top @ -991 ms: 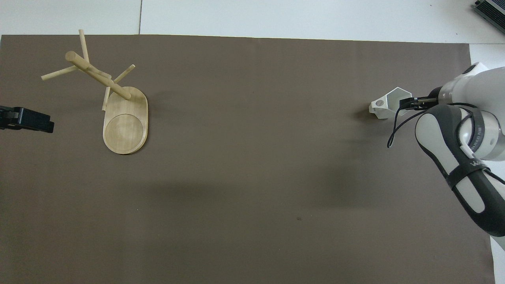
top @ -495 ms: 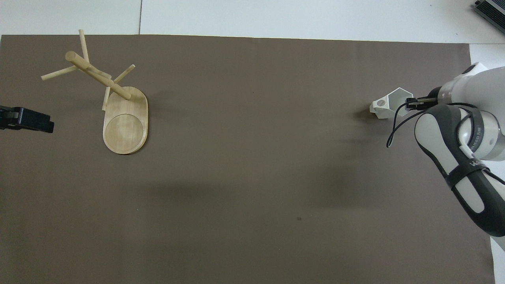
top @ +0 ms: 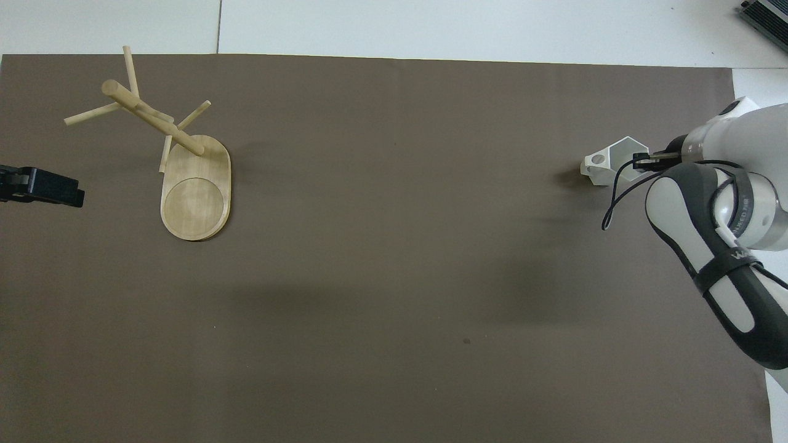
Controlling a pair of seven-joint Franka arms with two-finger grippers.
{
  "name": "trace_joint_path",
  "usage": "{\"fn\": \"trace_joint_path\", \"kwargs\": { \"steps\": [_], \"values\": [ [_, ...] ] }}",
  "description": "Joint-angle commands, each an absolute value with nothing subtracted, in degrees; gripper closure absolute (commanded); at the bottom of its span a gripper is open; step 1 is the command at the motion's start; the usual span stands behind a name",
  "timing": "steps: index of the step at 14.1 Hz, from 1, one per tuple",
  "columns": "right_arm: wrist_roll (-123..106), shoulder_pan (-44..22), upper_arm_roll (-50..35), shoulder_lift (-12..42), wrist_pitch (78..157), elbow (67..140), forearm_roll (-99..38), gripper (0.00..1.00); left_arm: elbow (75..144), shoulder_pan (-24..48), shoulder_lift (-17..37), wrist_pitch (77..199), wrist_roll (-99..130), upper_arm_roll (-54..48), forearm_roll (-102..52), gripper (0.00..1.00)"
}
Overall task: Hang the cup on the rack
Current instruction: 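Reach the right gripper to the white hexagonal cup and grasp it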
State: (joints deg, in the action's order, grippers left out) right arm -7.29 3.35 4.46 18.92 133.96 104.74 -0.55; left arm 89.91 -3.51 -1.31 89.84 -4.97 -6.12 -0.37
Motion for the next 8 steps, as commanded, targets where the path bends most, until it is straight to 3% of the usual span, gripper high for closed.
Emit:
{"fn": "trace_joint_path", "kwargs": {
  "steps": [1,8],
  "values": [
    [-6.2,3.7,4.0,18.5,134.6,105.1,-0.4,0.96,91.1,-3.8,-2.5,89.3,-4.5,-6.3,0.6,0.00],
    [-6.3,3.7,3.4,18.1,131.2,103.1,-0.4,1.00,91.1,-3.9,-2.5,89.3,-4.6,-6.3,0.6,0.00]
  ]
}}
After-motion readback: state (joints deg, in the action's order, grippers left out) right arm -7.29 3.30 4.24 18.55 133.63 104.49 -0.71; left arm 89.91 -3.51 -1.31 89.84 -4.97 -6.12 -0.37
